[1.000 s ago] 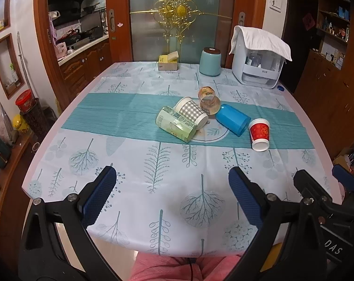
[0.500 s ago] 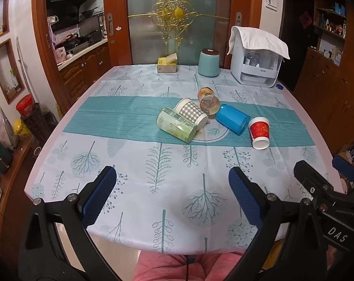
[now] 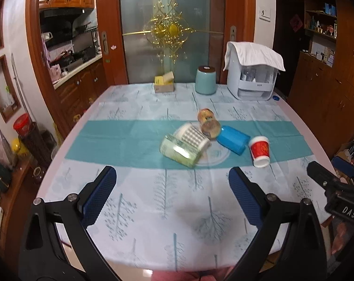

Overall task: Flip cup upright
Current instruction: 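Reach the left tool to the pale green cup and close around it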

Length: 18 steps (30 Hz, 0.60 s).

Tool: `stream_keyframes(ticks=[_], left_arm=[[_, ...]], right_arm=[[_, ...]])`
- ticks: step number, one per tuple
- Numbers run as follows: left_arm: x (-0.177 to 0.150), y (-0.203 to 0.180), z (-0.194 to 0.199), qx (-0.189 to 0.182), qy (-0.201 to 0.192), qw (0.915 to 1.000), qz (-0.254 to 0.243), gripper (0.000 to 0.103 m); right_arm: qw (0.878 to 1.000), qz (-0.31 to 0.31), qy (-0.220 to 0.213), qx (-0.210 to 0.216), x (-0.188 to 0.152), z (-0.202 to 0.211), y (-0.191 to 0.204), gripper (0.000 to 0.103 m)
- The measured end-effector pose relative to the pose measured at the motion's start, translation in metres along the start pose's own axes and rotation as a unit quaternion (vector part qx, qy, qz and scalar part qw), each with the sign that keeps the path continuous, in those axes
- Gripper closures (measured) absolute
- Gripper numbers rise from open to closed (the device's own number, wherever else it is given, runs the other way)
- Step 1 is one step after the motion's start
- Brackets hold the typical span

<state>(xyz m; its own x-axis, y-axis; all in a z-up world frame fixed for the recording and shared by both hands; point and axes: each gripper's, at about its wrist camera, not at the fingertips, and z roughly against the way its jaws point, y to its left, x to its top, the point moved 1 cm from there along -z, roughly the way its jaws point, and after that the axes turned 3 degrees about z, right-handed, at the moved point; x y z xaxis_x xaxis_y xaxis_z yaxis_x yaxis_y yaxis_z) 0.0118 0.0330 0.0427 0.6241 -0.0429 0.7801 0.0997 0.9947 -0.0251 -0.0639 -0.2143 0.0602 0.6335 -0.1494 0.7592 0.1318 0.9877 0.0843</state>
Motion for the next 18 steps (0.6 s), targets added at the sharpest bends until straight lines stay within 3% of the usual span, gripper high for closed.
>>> stream_keyframes(ticks=[5, 9, 15, 18], left_arm=[[0.017, 0.009, -0.026, -0.023, 0.027, 0.9972, -0.065, 0.007], [0.02, 0.009, -0.067, -0.043, 0.074, 0.9872, -0.134, 0.007], [0.02, 0.002, -0.131, -0.063, 0.107, 0.9583, -0.257, 0.007], [0.019, -0.007, -0.158, -0.068, 0.103, 0.9323, -0.34, 0.007]], right_arm=[[1.0, 0.013, -0.004, -0.002, 0.016, -0.018, -0.012, 0.0], [0.999, 0.025, -0.002, 0.025, 0.021, -0.04, -0.016, 0.0], [0.998, 0.058, 0.012, 0.038, 0.014, -0.095, -0.019, 0.0], [0.994, 0.09, 0.028, 0.051, 0.001, -0.124, -0.013, 0.0]])
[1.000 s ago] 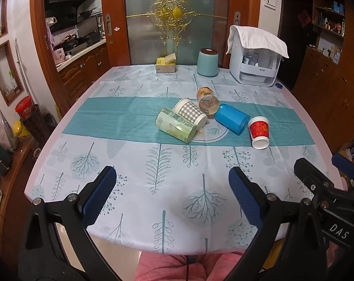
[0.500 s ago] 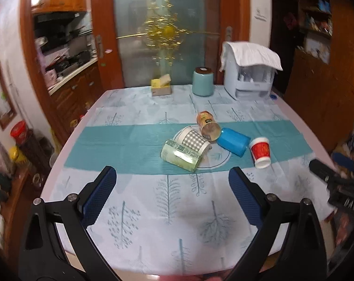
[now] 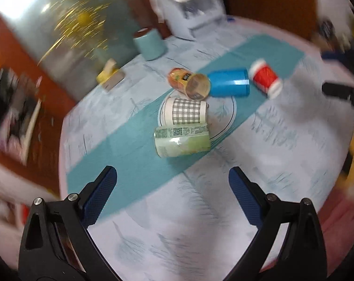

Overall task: Flip cup upright
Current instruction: 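Reach the left tool to the pale green cup and close around it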

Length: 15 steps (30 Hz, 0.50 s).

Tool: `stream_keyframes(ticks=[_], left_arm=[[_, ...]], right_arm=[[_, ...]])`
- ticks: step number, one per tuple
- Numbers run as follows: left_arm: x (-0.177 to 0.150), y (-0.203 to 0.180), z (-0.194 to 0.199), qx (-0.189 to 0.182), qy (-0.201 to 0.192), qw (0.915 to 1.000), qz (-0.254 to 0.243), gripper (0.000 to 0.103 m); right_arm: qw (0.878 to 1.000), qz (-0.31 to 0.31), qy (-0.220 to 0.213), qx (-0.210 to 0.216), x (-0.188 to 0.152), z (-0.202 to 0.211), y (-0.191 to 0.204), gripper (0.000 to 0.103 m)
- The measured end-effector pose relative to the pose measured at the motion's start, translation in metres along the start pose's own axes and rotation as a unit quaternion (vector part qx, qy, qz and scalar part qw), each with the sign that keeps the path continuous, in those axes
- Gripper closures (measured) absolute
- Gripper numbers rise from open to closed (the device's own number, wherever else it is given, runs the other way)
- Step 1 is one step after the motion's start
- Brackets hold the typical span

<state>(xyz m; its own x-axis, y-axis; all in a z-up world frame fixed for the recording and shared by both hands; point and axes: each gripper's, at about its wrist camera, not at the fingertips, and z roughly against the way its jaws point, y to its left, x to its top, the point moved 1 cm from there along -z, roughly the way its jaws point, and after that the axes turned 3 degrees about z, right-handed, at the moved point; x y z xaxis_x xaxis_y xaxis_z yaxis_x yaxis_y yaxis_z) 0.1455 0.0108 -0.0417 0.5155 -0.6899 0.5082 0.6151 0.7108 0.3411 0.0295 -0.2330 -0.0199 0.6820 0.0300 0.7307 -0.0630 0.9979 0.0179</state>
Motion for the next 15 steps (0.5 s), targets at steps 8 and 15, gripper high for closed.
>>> stream_keyframes(ticks=[8, 15], left_arm=[[0.017, -0.024, -0.064, -0.057, 0.019, 0.9766, -0.206, 0.008], [0.013, -0.044, -0.12, -0.087, 0.01, 0.9372, -0.338, 0.009]], right_arm=[[0.996, 0.066, 0.025, 0.051, -0.025, -0.056, 0.024, 0.0], [0.991, 0.117, 0.028, 0.062, -0.05, -0.099, 0.052, 0.0]])
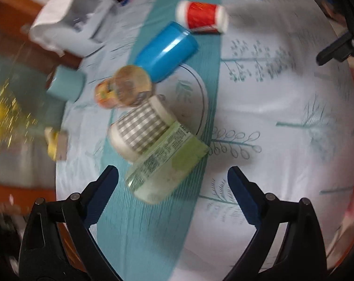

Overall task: Flip cup upright
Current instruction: 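Reach the left tool to the pale green cup and close around it, then lift the green cup with the left tool and carry it toward the right tool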

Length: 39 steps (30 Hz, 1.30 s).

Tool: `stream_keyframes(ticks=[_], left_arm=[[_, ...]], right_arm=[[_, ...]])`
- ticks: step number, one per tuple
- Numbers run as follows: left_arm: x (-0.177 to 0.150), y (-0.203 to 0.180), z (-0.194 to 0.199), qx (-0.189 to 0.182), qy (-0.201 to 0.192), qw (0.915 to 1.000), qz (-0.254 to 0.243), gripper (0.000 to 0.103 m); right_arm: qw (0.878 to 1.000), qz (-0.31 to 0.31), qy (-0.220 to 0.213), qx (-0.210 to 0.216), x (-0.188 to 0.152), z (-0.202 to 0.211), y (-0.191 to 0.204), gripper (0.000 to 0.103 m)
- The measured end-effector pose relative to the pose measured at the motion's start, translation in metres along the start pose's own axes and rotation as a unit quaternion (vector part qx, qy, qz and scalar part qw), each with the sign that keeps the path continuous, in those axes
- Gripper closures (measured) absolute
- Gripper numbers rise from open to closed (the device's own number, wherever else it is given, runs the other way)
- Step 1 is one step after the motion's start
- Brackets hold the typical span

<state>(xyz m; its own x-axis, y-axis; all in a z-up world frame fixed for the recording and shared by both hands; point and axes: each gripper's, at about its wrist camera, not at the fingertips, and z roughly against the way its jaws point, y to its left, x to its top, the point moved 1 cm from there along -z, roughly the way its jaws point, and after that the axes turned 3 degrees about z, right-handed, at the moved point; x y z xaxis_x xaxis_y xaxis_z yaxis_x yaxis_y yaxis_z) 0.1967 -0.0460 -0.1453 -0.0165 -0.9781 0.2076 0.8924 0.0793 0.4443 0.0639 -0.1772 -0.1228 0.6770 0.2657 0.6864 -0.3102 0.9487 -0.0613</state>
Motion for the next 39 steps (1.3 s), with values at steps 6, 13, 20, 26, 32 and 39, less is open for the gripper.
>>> stream_keyframes(ticks=[6, 13, 20, 26, 32, 39], left_arm=[[-0.002, -0.008, -0.035, 0.007, -0.006, 0.9963, -0.086, 0.021], [-0.004, -0.012, -0.055, 0.006, -0.006, 0.9947, -0.103, 0.043], [-0.006, -0.021, -0.047, 0.021, 0.02, 0.9953, -0.092, 0.053], [-0.004, -0.037, -0.021, 0.024, 0.042, 0.9988, -0.006, 0.056], [0.01, -0.055, 0.008, -0.004, 0.064, 0.9887, 0.135, 0.056], [0.025, -0.052, 0.027, -0.086, 0.059, 0.9059, 0.41, 0.057]], right_arm=[[1.0, 0.003, 0.014, 0.017, -0.013, -0.023, 0.011, 0.0], [0.999, -0.04, 0.011, 0.026, -0.024, -0.025, 0.009, 0.0], [0.998, -0.05, 0.015, 0.033, -0.033, -0.013, 0.003, 0.0], [0.995, -0.089, 0.011, 0.039, -0.042, 0.001, -0.007, 0.0], [0.985, -0.17, 0.009, 0.033, -0.052, 0.014, -0.029, 0.0], [0.952, -0.301, 0.016, 0.049, -0.069, 0.033, -0.074, 0.0]])
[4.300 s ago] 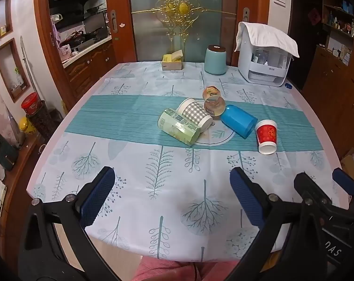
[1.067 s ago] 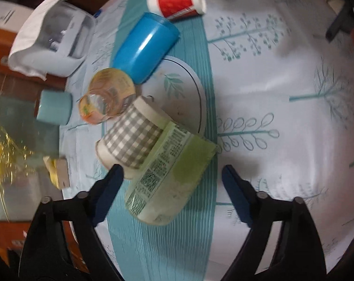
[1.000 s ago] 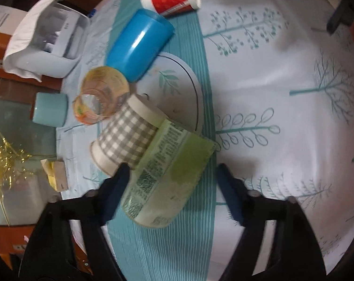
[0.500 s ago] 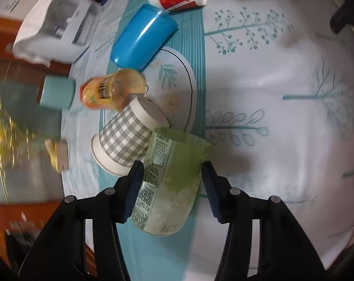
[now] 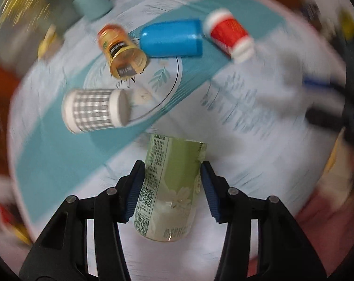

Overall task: Flip cup upright
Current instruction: 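Lift the green cup with the left tool and carry it toward the right tool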

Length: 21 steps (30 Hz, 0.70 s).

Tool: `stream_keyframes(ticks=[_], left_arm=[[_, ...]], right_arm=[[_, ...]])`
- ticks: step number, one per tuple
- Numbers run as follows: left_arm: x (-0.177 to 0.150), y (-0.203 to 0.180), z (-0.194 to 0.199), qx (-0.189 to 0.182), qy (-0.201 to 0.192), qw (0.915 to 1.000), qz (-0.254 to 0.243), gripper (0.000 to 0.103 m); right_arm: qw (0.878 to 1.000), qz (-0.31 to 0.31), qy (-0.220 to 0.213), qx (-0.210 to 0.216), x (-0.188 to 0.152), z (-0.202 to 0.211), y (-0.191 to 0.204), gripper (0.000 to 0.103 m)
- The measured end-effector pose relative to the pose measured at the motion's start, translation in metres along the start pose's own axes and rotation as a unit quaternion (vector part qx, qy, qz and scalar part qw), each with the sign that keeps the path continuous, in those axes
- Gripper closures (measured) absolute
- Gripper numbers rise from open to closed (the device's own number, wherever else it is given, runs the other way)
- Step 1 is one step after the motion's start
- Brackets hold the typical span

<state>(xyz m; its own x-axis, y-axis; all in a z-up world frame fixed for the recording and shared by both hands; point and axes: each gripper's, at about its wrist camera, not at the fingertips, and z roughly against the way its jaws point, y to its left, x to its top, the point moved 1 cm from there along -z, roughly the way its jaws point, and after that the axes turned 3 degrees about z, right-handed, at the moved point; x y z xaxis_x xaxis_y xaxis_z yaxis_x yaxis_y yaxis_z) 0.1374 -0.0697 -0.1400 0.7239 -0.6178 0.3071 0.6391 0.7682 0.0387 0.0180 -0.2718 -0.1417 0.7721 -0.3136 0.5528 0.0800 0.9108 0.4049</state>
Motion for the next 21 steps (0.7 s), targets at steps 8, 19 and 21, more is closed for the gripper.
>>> stream_keyframes(ticks=[8, 19, 21], left_arm=[[-0.005, -0.014, -0.01, -0.093, -0.018, 0.9606, 0.261, 0.059], [-0.03, -0.036, -0.02, -0.147, -0.035, 0.9064, 0.395, 0.058], [-0.032, -0.032, -0.025, -0.161, -0.031, 0.8963, 0.412, 0.056]], right_arm=[[0.993, -0.108, 0.053, 0.003, 0.013, 0.009, -0.05, 0.0], [0.99, -0.096, 0.105, 0.016, 0.024, 0.01, -0.05, 0.0], [0.989, -0.093, 0.111, 0.025, 0.025, 0.009, -0.045, 0.0]])
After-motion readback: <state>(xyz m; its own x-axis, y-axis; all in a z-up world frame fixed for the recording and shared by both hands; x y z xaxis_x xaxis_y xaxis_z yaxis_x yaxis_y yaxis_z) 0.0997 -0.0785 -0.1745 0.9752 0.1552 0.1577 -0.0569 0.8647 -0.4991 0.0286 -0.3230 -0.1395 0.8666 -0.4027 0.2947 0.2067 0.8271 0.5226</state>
